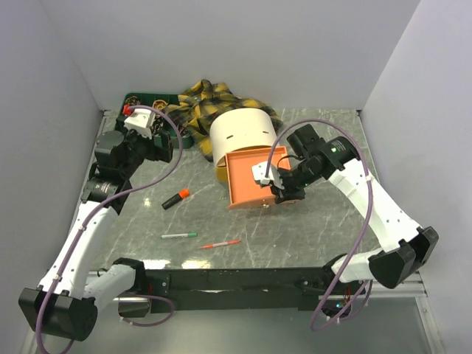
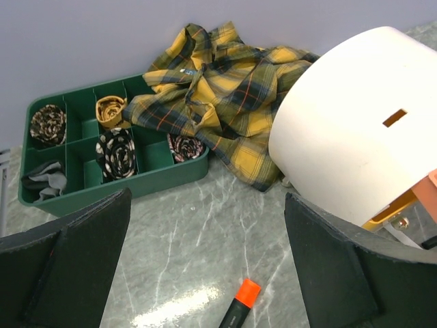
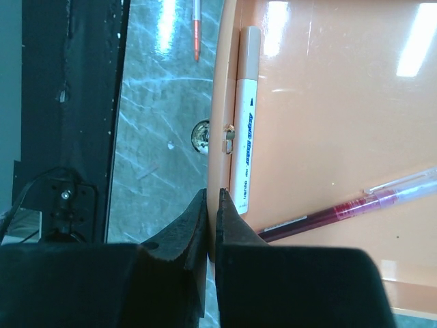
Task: Sort the stationery into containers
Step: Close the drawer in the storage box.
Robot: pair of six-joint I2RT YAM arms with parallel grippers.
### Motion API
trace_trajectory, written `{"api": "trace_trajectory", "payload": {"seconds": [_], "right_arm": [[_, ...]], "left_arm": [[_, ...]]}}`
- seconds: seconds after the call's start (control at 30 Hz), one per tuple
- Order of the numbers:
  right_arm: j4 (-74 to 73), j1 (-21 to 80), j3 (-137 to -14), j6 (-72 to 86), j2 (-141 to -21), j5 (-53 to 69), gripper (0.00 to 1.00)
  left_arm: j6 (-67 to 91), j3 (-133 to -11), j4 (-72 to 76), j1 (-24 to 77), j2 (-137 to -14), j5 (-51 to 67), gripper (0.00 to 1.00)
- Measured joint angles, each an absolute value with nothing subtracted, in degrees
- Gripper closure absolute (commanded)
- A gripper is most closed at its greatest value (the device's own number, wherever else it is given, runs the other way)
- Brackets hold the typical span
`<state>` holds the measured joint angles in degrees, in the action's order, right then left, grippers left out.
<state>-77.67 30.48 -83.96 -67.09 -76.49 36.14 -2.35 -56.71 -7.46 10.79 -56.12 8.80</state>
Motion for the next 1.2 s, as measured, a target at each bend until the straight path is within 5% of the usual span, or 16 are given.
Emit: {"api": "trace_trajectory", "payload": {"seconds": [1.2], "right_arm": [[-80.18,33.61,-88.88,-68.73,-81.97,29.91,1.00]], "left_arm": [[1.34,-51.75,-6.17,7.81,-52.69,11.88,0.01]]}}
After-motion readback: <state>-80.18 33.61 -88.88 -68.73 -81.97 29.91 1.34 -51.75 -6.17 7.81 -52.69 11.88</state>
